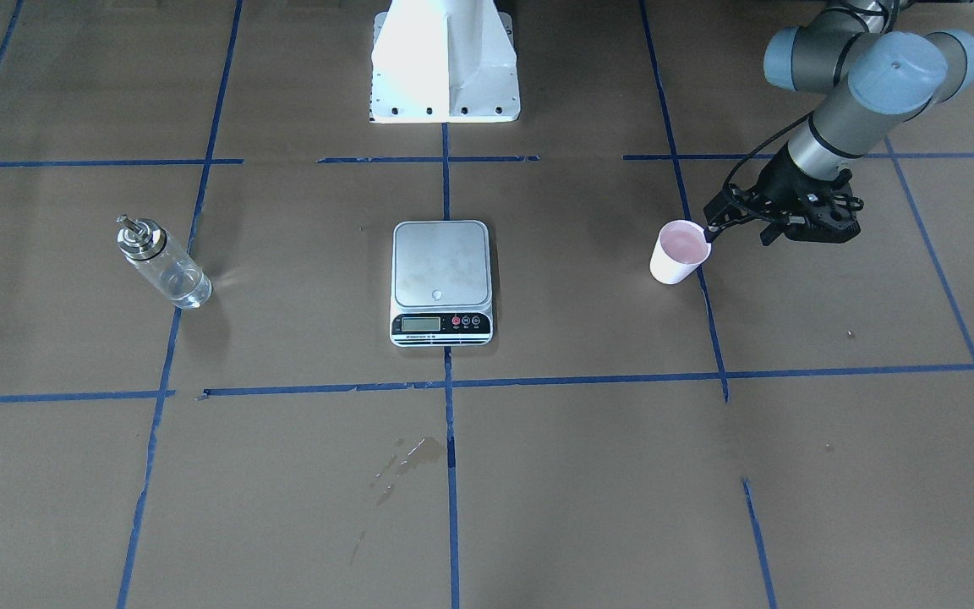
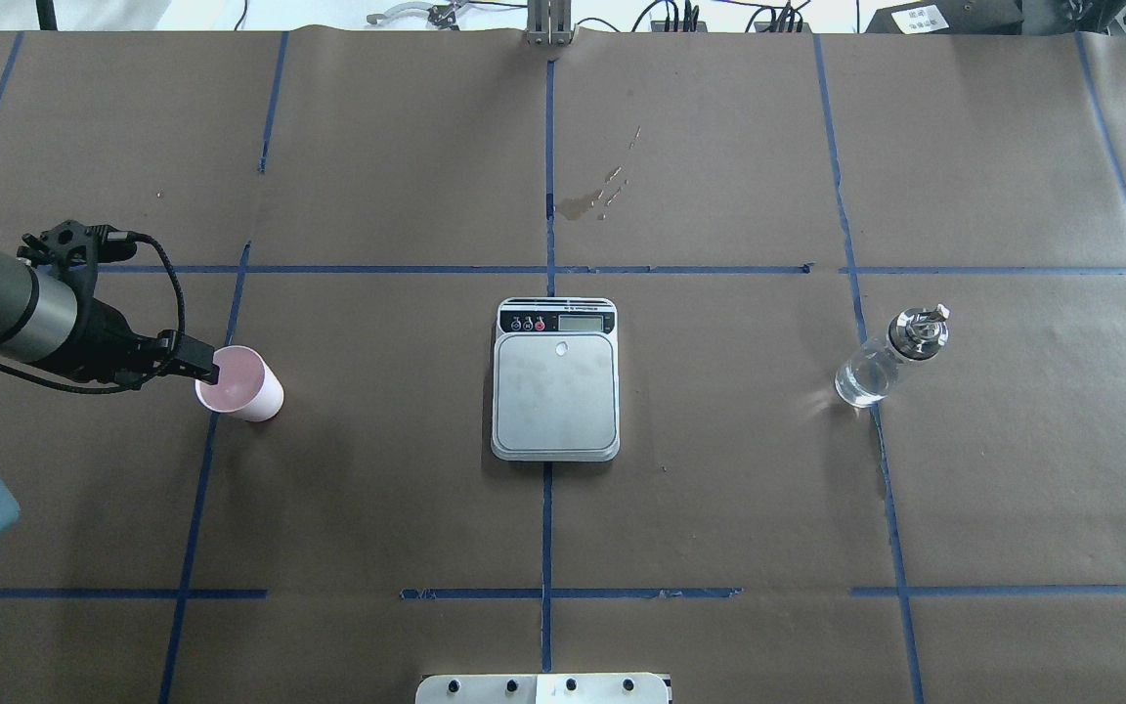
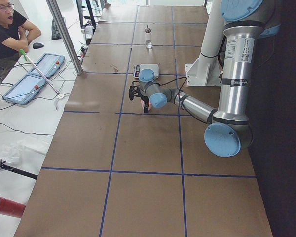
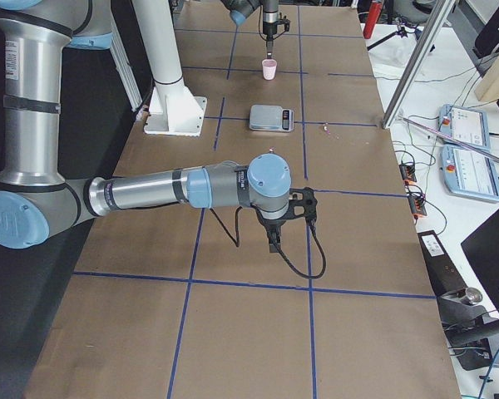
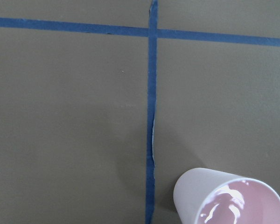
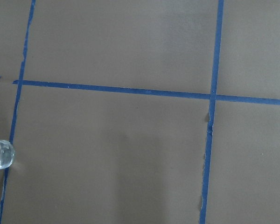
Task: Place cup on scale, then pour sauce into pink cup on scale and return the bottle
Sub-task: 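Reach the left gripper down to the pink paper cup and grasp it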
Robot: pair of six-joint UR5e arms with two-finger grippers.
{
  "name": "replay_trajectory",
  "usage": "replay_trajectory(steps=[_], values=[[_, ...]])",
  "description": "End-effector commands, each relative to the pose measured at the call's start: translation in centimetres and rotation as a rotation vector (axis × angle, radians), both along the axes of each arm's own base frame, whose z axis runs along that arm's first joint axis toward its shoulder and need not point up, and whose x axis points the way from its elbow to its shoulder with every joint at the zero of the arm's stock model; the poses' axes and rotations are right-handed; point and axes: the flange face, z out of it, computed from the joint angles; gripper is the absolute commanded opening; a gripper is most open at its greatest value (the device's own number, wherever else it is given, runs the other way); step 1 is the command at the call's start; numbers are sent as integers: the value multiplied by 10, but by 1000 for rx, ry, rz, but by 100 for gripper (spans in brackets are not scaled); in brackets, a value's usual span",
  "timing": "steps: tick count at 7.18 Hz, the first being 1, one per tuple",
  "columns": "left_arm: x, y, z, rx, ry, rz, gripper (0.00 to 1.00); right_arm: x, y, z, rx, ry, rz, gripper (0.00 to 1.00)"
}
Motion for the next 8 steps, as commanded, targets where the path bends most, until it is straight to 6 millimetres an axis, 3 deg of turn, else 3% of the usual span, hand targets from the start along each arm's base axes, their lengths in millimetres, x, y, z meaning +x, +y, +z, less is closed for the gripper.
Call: replay_trajectory(steps=[1, 4, 6, 8], values=[[12, -1, -7, -6, 9, 5, 99, 0, -3, -2, 4, 4, 0, 100], [17, -5, -2, -15, 2, 4, 81, 0, -3, -1, 3, 4, -1, 100], [17, -6, -1, -16, 0, 4, 58, -1, -3, -1, 1, 4, -3, 100], [18, -5, -1, -42, 2, -13, 26, -2, -8, -5, 8, 4, -4, 100]])
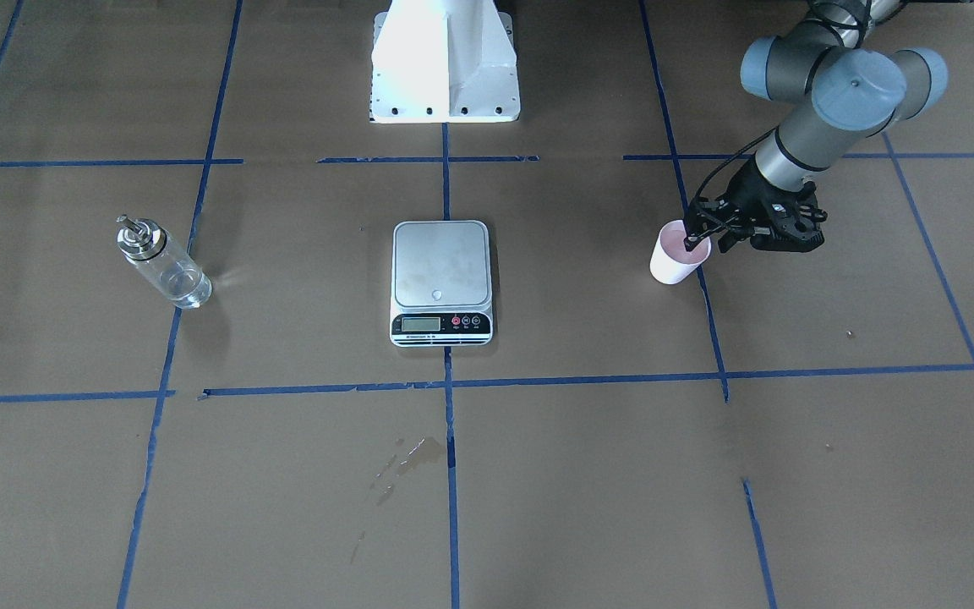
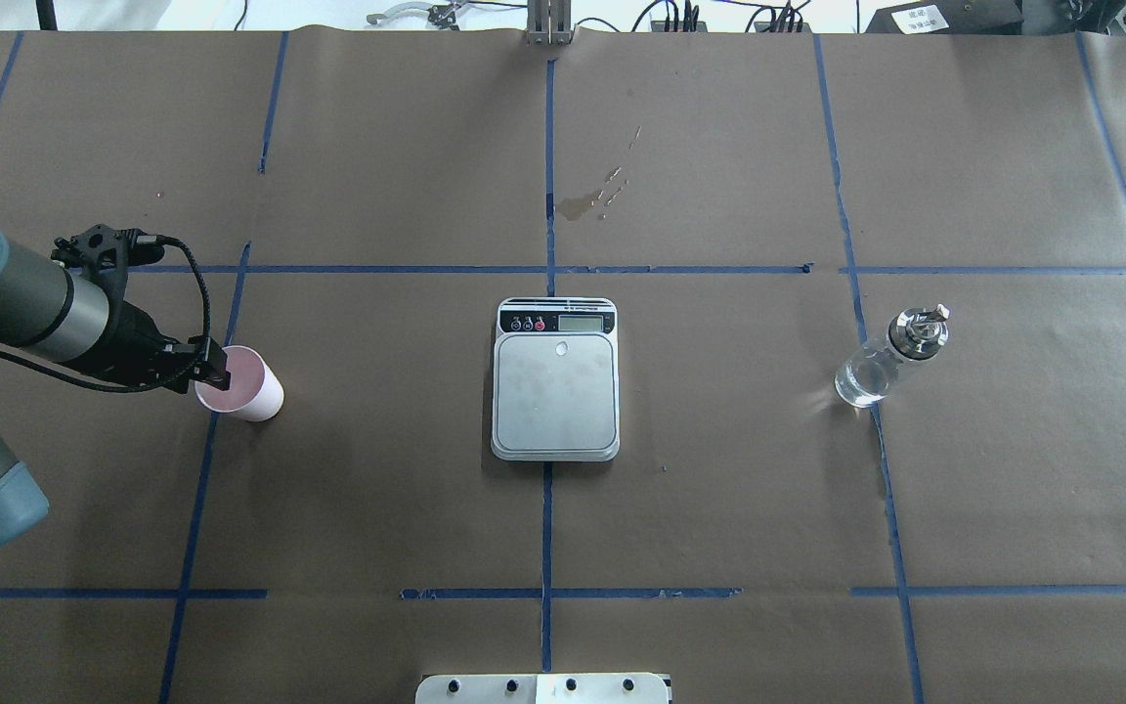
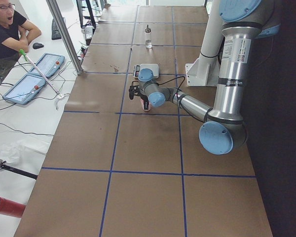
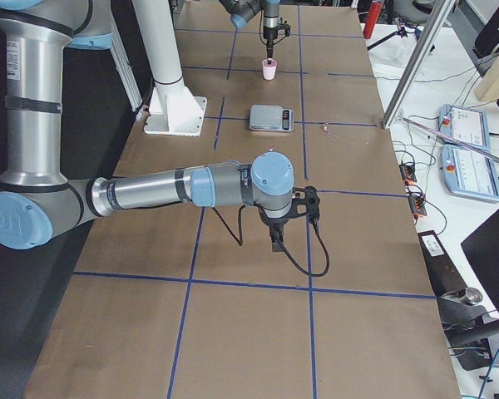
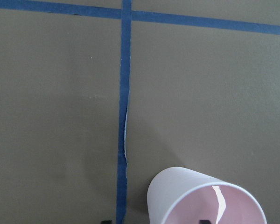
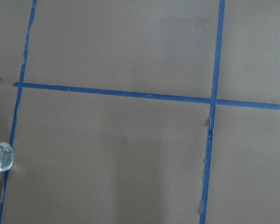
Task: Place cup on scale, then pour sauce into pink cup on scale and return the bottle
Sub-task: 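Lift the pink cup with the left gripper and carry it over the scale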
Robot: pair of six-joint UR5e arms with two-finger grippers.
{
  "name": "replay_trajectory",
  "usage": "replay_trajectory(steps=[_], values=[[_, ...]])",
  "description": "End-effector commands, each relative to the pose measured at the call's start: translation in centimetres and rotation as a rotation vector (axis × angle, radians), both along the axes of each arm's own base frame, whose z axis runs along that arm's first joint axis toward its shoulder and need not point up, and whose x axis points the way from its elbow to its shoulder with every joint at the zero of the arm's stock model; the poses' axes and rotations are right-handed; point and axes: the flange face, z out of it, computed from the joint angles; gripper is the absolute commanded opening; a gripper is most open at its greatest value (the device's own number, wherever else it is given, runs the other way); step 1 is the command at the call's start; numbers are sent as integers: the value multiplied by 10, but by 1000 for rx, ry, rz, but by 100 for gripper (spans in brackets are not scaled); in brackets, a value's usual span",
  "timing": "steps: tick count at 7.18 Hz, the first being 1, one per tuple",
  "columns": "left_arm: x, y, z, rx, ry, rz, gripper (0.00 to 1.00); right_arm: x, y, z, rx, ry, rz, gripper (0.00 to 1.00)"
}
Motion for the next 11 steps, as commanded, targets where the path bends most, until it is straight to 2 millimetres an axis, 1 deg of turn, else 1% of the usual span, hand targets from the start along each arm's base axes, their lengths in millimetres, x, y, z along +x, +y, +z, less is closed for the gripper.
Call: replay_trajectory(steps=[1, 2, 3, 4, 5, 6, 7, 8, 9, 10, 11], values=[[4, 2, 1, -23, 0, -7, 14, 0, -3, -2, 2, 0, -1, 100], [3, 3, -2, -24, 3, -10, 0, 0, -3, -2, 2, -1, -1, 100], [1, 4, -8, -29, 13, -21, 0, 0, -3, -2, 2, -1, -1, 100], [-6, 4, -18, -16, 27, -30, 0, 0, -3, -2, 2, -3, -1, 100], [-14, 6, -34, -18, 25, -37, 0, -1, -3, -2, 2, -4, -1, 100], [-18, 11, -57, -40, 3, -37, 0, 0, -2, -3, 4, -6, 0, 100], [-11, 2, -98, -58, 14, -61, 0, 0, -2, -3, 3, -6, 1, 100], [13, -15, -148, -181, 5, -131, 0, 0, -2, -4, 4, -8, 1, 100], [39, -33, -222, -242, -4, -164, 0, 0, -1, -5, 6, -10, -1, 100], [68, -34, -267, -295, -1, -192, 0, 0, 0, -5, 5, -12, 0, 100], [109, -35, -285, -341, -18, -241, 0, 0, -2, -5, 4, -11, 0, 100]])
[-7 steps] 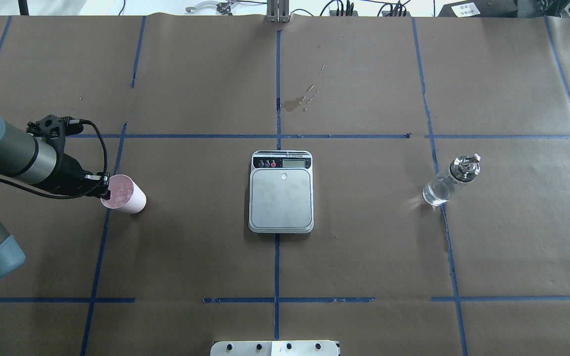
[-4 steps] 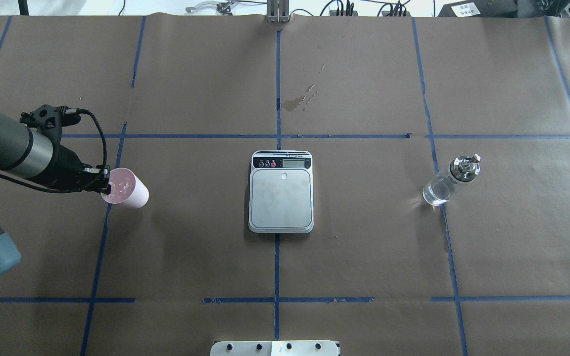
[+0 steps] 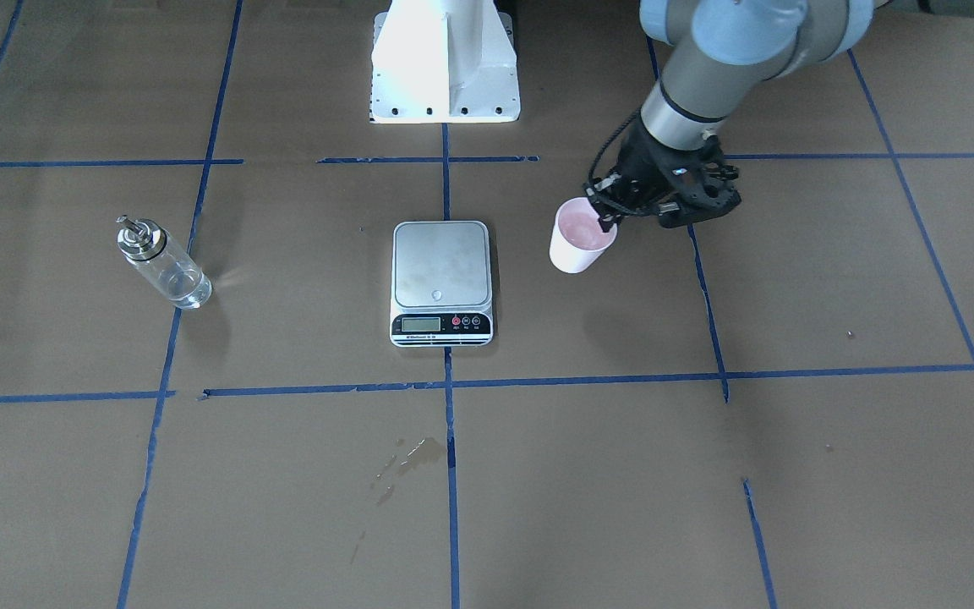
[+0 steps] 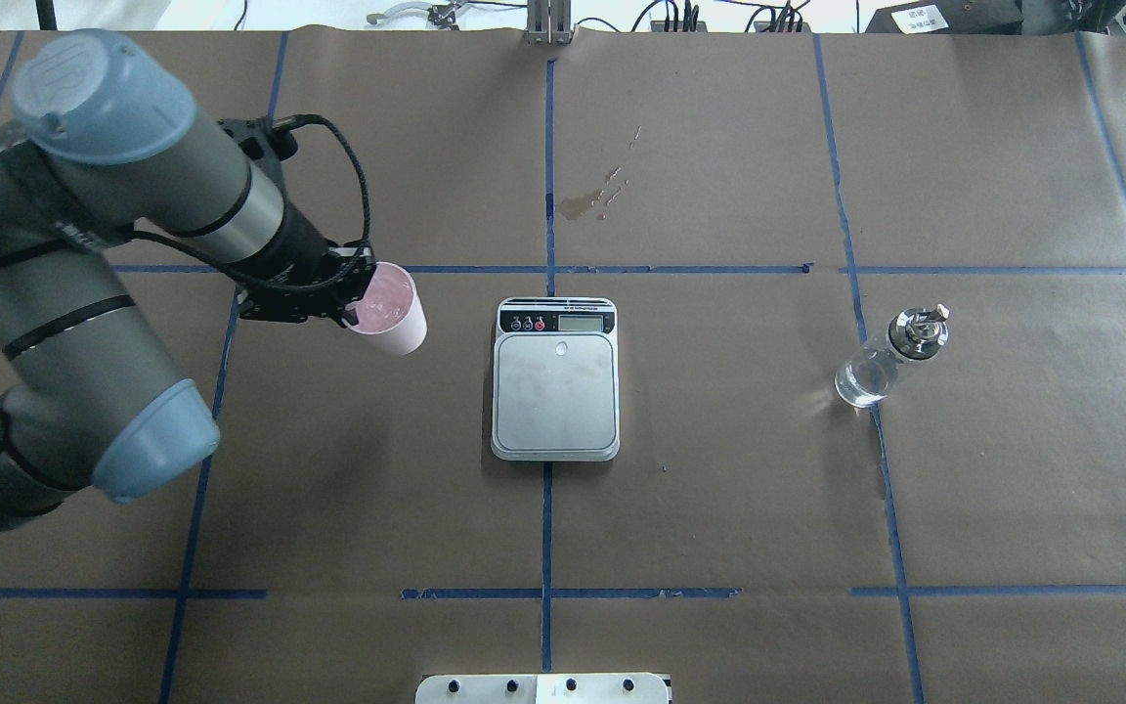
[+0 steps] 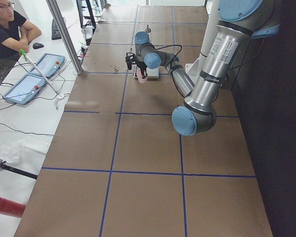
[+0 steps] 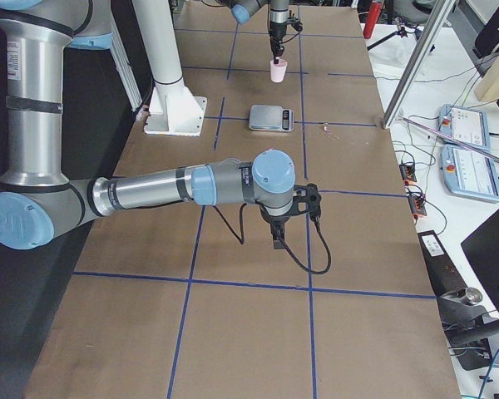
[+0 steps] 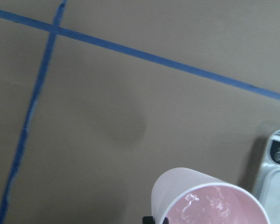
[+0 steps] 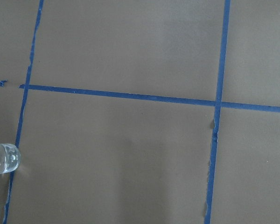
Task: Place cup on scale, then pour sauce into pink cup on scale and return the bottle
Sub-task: 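Lift the pink cup with the left gripper and carry it over the scale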
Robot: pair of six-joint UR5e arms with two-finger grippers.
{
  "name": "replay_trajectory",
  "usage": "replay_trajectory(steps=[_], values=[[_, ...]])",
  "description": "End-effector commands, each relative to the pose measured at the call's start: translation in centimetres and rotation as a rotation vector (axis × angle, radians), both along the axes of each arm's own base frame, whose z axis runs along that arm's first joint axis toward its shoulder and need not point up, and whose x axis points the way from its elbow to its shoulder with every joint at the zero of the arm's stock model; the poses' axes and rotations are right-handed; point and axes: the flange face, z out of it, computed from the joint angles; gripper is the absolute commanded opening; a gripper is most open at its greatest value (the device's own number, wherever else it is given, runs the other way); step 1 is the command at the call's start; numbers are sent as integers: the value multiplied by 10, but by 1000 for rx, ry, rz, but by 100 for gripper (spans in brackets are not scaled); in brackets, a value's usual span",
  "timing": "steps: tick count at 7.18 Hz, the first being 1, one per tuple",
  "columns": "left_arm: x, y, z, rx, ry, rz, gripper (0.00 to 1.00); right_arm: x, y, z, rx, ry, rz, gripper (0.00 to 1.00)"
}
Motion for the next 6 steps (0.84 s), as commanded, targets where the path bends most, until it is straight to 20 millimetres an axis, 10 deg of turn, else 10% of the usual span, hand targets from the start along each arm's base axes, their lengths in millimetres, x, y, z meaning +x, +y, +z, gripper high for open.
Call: replay_trajectory(steps=[1, 6], values=[[84, 12, -51, -87, -38, -64, 0, 0, -1, 0, 0, 0, 0, 100], [150, 25, -61, -123, -42, -72, 0, 0, -1, 2, -4, 6, 1, 100]])
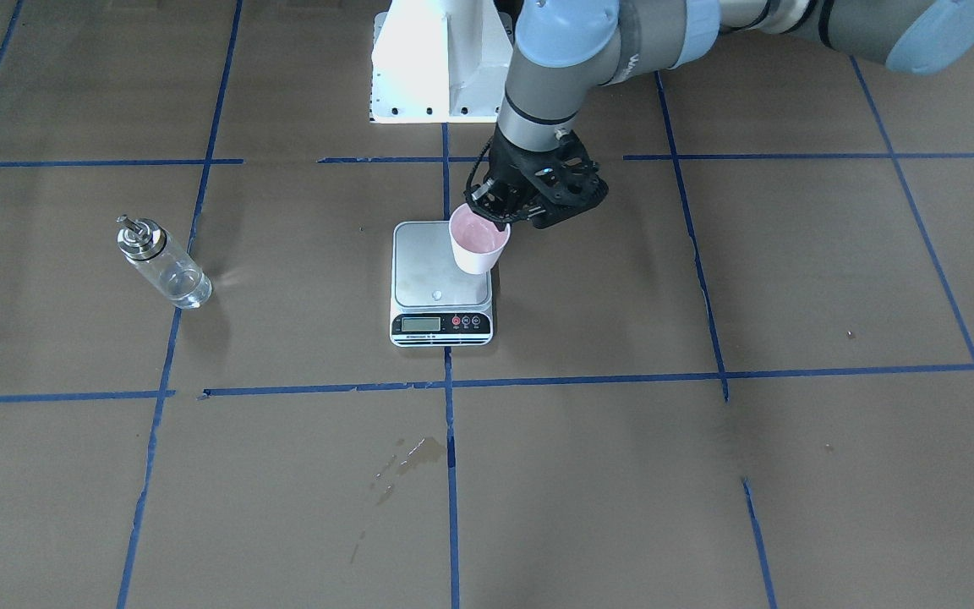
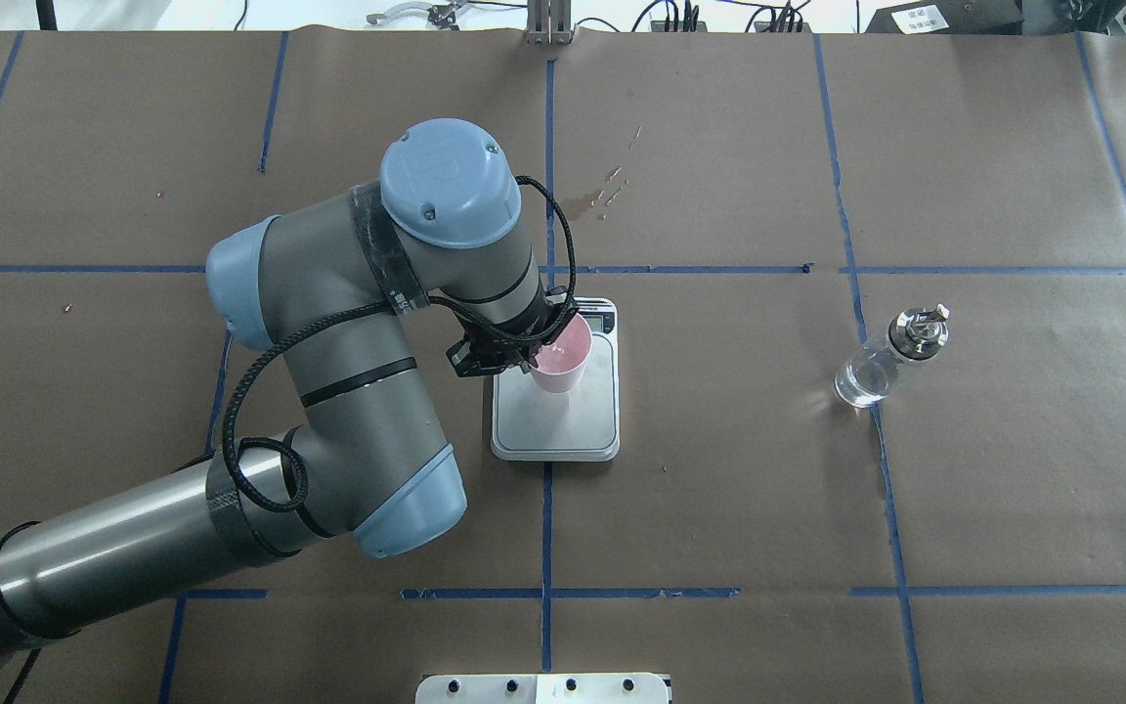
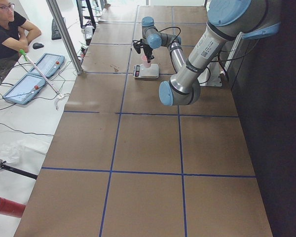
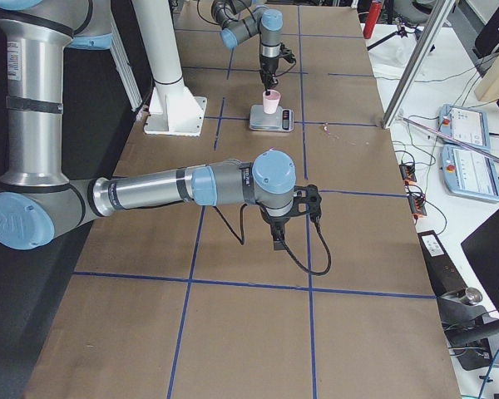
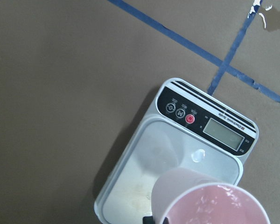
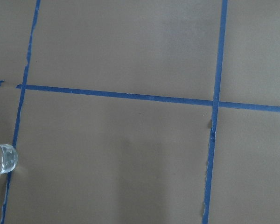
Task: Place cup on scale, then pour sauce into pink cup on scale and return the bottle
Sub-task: 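Lower the pink cup onto the scale and open the left gripper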
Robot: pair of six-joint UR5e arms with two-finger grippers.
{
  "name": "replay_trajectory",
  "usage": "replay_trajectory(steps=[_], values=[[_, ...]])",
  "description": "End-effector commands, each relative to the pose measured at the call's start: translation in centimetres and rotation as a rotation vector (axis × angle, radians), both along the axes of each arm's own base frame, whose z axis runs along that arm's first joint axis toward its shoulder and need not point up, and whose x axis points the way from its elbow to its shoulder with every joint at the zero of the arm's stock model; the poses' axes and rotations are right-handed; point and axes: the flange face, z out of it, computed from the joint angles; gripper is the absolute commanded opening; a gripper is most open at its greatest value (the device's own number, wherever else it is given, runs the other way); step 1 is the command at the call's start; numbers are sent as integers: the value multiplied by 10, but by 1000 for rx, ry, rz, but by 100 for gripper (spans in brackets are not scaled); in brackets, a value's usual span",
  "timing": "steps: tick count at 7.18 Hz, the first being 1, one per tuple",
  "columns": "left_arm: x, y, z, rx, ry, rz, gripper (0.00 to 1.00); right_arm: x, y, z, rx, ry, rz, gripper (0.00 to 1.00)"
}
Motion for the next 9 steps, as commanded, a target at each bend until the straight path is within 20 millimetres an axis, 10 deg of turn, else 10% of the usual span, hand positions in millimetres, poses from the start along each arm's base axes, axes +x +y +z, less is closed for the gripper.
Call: replay_trajectory(steps=[1, 3, 5, 6, 9], values=[[9, -2, 9, 0, -9, 6, 0, 0, 0, 0, -1, -5, -1, 100], [12, 0, 21, 22, 14, 16, 0, -1, 0, -1, 2, 0, -2, 100], [10, 1, 35, 65, 11, 50, 71, -1, 0, -1, 3, 2, -1, 100], [4, 4, 32, 91, 24, 66, 90, -1, 0, -1, 3, 2, -1, 100], [-28, 7, 5, 147, 94, 119, 100, -3, 3, -5, 12, 4, -7, 100]])
